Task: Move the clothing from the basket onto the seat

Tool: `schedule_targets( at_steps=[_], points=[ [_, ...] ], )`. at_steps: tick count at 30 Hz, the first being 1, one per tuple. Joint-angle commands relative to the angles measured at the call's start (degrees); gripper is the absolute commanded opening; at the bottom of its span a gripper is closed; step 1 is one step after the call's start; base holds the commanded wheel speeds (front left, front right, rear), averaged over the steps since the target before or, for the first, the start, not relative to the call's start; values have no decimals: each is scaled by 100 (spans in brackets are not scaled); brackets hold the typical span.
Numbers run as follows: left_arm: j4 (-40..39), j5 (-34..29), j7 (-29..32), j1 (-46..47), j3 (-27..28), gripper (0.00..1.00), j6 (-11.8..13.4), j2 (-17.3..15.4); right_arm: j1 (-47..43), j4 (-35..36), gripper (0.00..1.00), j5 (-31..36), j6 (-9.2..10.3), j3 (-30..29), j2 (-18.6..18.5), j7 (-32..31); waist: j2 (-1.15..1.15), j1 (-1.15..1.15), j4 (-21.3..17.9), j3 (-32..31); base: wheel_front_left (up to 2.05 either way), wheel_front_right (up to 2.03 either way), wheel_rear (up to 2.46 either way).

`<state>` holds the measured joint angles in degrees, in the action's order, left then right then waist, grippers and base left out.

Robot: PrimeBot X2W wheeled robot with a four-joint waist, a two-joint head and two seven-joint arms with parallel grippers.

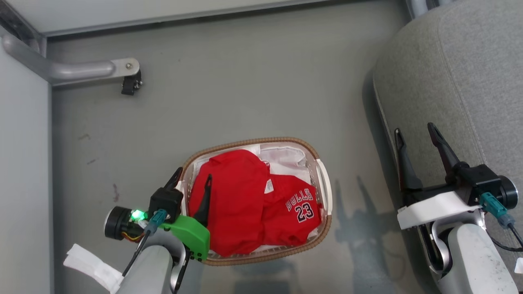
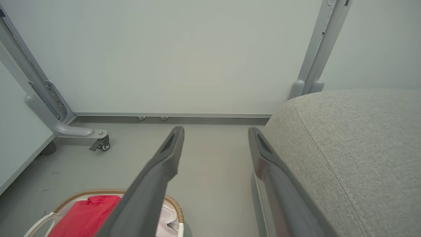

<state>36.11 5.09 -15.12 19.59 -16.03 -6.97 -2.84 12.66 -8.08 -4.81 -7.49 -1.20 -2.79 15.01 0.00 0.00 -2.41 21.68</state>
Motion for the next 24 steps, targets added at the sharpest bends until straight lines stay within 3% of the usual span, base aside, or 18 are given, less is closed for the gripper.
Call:
schedule_targets(
  at_steps=[1,11,24],
  points=[
    [113,-98,-6,220,-41,100,-13,-62,141,26,100,-51,0,4,-19,26,0,0,-305,772,0,0,0],
    [1308,-250,-6,1331,-347,100,-45,-218,794,142,100,-302,0,132,-18,26,0,0,-650,1828,0,0,0],
    [2287,-440,-7,2320,-736,100,-25,-527,1114,190,100,-636,0,369,-17,26,0,0,-993,2391,0,0,0]
  ],
)
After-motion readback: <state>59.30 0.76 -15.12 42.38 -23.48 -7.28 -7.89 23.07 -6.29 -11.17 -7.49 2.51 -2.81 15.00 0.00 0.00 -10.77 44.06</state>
